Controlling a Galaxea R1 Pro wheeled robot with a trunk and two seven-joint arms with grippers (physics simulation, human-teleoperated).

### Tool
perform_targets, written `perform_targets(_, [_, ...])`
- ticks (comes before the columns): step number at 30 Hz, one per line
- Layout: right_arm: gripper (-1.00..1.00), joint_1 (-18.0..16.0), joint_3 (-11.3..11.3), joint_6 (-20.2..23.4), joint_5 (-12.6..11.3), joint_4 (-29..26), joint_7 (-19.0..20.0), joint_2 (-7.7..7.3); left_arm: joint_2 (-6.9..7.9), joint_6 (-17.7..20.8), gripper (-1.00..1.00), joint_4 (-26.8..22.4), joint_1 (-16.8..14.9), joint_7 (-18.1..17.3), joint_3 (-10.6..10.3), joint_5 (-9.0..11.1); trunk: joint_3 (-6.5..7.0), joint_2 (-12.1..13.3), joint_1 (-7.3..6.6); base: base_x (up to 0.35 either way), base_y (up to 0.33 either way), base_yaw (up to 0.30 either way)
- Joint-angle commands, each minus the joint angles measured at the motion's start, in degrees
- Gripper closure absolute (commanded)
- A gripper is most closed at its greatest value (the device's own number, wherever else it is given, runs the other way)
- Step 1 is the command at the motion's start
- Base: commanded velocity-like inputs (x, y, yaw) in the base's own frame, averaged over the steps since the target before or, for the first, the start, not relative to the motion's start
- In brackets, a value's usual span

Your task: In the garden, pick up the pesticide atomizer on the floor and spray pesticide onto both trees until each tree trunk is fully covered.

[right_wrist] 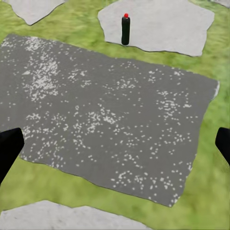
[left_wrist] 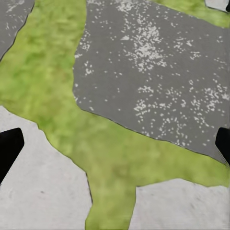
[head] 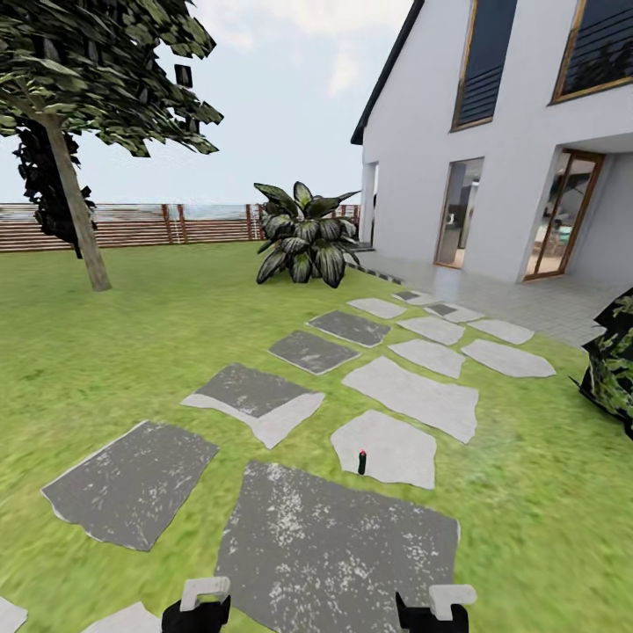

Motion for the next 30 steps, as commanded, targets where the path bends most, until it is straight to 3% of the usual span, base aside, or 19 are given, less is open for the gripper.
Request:
perform_targets(1, [-1.00, 0.00, 0.00, 0.00, 0.00, 0.00, 0.00, 0.00, 0.00, 0.00, -1.00, 0.00, -0.01, 0.00, 0.00, 0.00, 0.00, 0.00, 0.00, 0.339, -0.010, 0.000])
perform_targets(30, [-1.00, 0.02, 0.00, 0.00, 0.00, 0.00, 0.00, 0.00, -0.12, 0.00, -1.00, 0.00, 0.00, -0.05, -0.09, 0.00, 0.00, 0.00, 0.00, 0.335, -0.023, 0.000])
